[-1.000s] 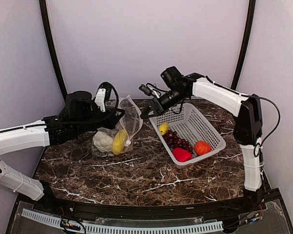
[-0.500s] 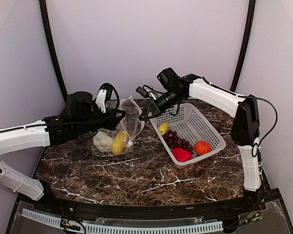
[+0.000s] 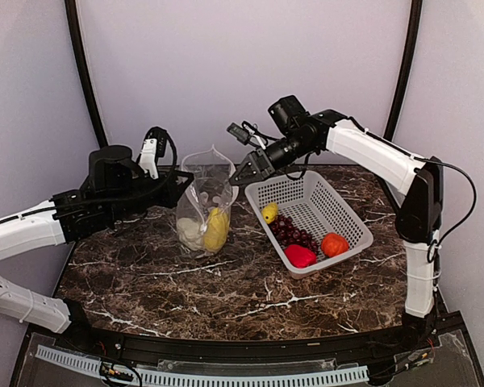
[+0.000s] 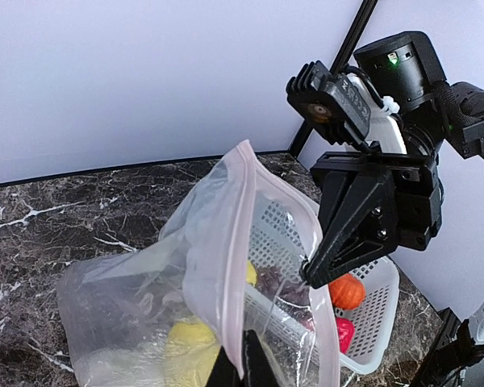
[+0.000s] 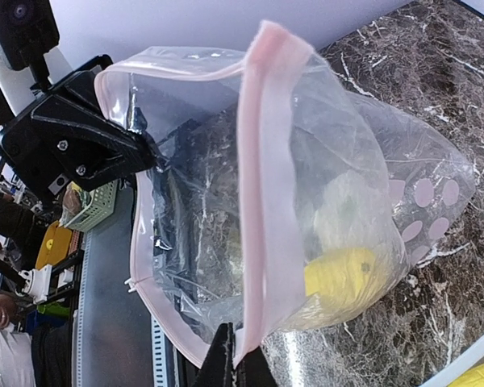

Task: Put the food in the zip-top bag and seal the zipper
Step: Adjust the zipper food storage bag at the center of the board.

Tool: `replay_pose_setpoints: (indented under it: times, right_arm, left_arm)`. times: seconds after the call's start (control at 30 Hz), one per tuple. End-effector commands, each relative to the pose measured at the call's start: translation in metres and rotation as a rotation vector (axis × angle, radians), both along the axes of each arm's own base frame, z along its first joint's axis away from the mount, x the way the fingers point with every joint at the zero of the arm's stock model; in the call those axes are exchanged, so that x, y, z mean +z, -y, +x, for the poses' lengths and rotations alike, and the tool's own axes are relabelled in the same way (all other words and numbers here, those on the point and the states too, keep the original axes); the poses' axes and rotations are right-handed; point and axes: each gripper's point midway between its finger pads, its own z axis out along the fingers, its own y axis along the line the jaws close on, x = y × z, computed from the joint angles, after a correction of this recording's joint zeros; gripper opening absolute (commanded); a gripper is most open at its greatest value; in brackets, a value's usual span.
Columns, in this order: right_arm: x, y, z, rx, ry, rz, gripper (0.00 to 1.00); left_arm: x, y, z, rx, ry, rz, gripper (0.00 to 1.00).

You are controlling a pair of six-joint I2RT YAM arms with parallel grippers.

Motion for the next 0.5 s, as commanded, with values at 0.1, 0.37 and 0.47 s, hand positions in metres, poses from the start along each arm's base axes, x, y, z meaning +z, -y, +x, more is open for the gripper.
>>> replay_pose_setpoints:
  times: [0.1, 0.37, 0.47]
  right_arm:
    - [0.024, 0.01, -0.015, 0.053, 0.095, 0.037, 0.3]
    - [0.053, 0.07, 0.021, -0.083, 0.539, -0.086, 0.95]
    - [0.049, 0.103, 0.047, -0.167, 0.557, -0.108, 0.99]
  left_arm:
    - [-0.014, 0.018, 0.01, -0.037, -0.041, 0.058, 0.01]
    - [-0.018, 0.028, 0.013, -0.065, -0.053, 0.077, 0.01]
    - [-0.015, 0.03, 0.015, -0.066, -0.032, 0.062, 0.01]
